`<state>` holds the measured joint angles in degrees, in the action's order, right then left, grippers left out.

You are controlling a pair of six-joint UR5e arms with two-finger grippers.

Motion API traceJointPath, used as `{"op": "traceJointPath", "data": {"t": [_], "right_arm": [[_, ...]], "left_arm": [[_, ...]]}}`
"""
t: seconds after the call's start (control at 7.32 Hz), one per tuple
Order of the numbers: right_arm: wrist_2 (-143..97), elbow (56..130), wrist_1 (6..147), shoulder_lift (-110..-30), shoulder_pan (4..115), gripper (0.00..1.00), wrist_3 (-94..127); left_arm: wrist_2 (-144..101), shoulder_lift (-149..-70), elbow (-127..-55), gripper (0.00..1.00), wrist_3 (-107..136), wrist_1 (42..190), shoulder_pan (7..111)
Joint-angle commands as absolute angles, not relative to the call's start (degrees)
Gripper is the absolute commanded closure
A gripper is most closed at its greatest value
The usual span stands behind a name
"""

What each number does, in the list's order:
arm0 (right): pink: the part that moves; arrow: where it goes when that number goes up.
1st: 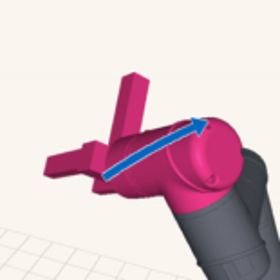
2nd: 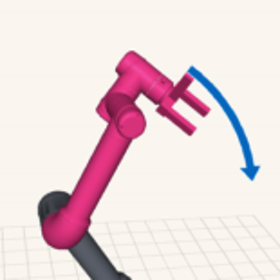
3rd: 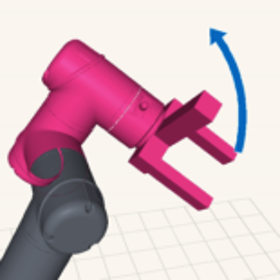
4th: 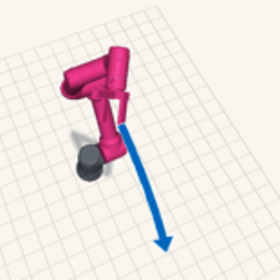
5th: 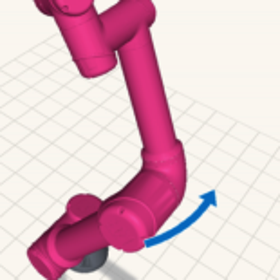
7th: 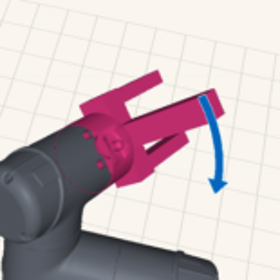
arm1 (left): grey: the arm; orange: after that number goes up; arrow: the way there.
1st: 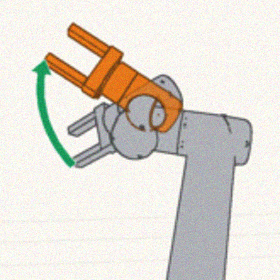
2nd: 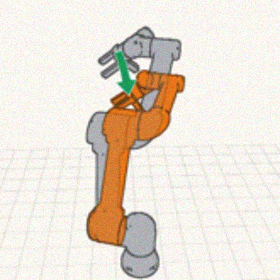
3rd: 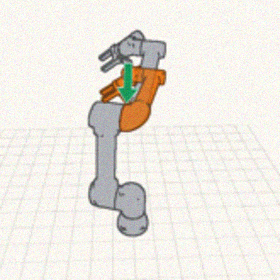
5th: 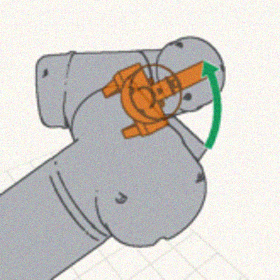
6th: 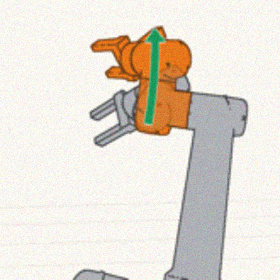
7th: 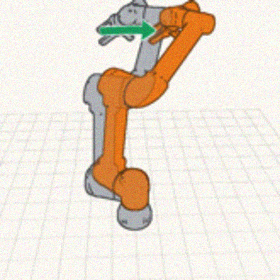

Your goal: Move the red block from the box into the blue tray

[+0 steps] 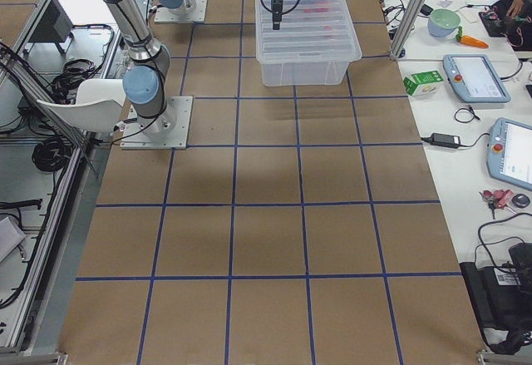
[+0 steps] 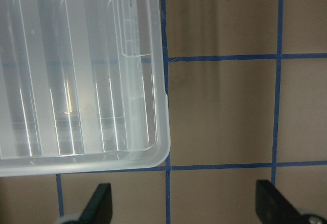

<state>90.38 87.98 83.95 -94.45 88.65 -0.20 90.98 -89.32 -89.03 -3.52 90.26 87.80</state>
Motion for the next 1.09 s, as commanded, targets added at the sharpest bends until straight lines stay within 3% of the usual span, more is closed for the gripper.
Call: {"op": "traceJointPath", "data": {"t": [0.0, 0.55, 0.96], "right_arm": [[90.5, 88.0, 83.8, -94.3, 88.3, 0.0, -0.3], [90.3, 88.8, 84.5, -93.2, 88.2, 0.0, -0.2], [90.8, 88.9, 86.3, -86.1, 88.2, 0.0, 0.3]], "left_arm": [[91.0, -89.5, -89.0, 0.0, -3.5, 90.3, 87.8], [91.0, -89.6, -89.0, 0.0, -3.5, 90.3, 87.8], [91.0, -89.5, -89.0, 0.0, -3.5, 90.3, 87.8]]}}
